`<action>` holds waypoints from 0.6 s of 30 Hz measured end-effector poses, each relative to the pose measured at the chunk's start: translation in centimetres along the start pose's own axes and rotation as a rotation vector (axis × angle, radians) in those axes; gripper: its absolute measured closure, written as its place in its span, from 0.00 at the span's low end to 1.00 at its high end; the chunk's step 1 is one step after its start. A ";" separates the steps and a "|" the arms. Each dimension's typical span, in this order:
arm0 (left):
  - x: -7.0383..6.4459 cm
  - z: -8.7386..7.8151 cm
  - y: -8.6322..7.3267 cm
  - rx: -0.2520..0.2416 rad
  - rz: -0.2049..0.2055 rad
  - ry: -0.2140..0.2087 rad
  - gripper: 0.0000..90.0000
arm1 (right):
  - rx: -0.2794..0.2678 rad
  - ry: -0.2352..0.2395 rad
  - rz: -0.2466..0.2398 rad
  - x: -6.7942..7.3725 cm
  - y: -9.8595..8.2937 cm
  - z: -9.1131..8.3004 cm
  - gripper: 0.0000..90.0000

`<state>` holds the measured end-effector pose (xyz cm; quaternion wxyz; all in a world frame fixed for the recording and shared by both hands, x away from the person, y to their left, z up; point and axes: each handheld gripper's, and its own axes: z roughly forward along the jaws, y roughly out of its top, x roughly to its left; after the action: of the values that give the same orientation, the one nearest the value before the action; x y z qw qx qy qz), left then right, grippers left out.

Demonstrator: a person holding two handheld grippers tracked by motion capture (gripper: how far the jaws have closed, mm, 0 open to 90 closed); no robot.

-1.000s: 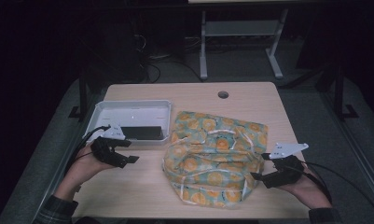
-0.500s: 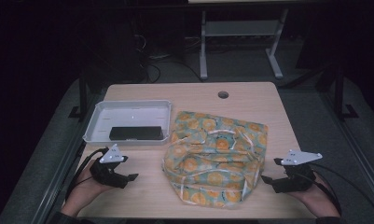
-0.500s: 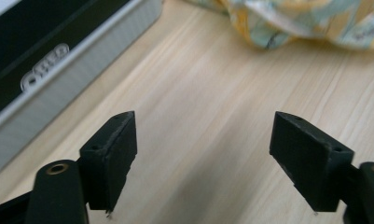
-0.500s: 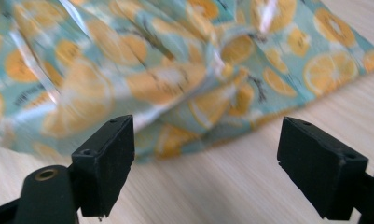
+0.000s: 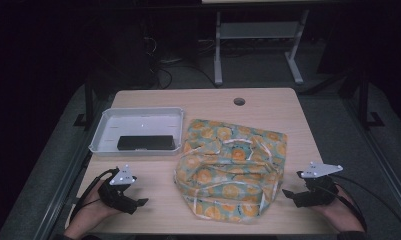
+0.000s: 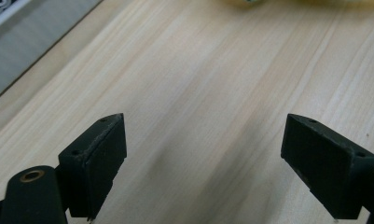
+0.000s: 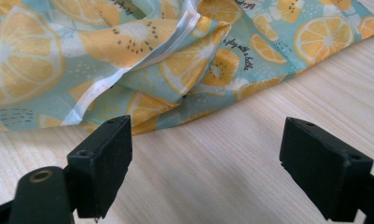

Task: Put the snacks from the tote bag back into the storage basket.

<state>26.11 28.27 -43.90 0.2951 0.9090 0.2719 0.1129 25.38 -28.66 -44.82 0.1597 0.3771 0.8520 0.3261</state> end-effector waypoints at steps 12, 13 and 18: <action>0.0 0.3 -0.1 0.025 0.014 -0.004 0.15 | 0.008 0.003 -0.015 0.0 0.0 0.3 0.18; 0.0 0.3 -0.1 0.028 0.016 -0.006 0.15 | 0.010 0.003 -0.016 0.0 0.0 0.3 0.18; 0.0 0.3 -0.1 0.036 0.022 -0.005 0.15 | 0.011 0.004 -0.006 0.1 0.0 0.3 0.18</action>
<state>26.21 28.18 -44.21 0.2781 0.9173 0.2632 0.1088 25.49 -28.47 -45.03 0.1570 0.3749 0.8551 0.3218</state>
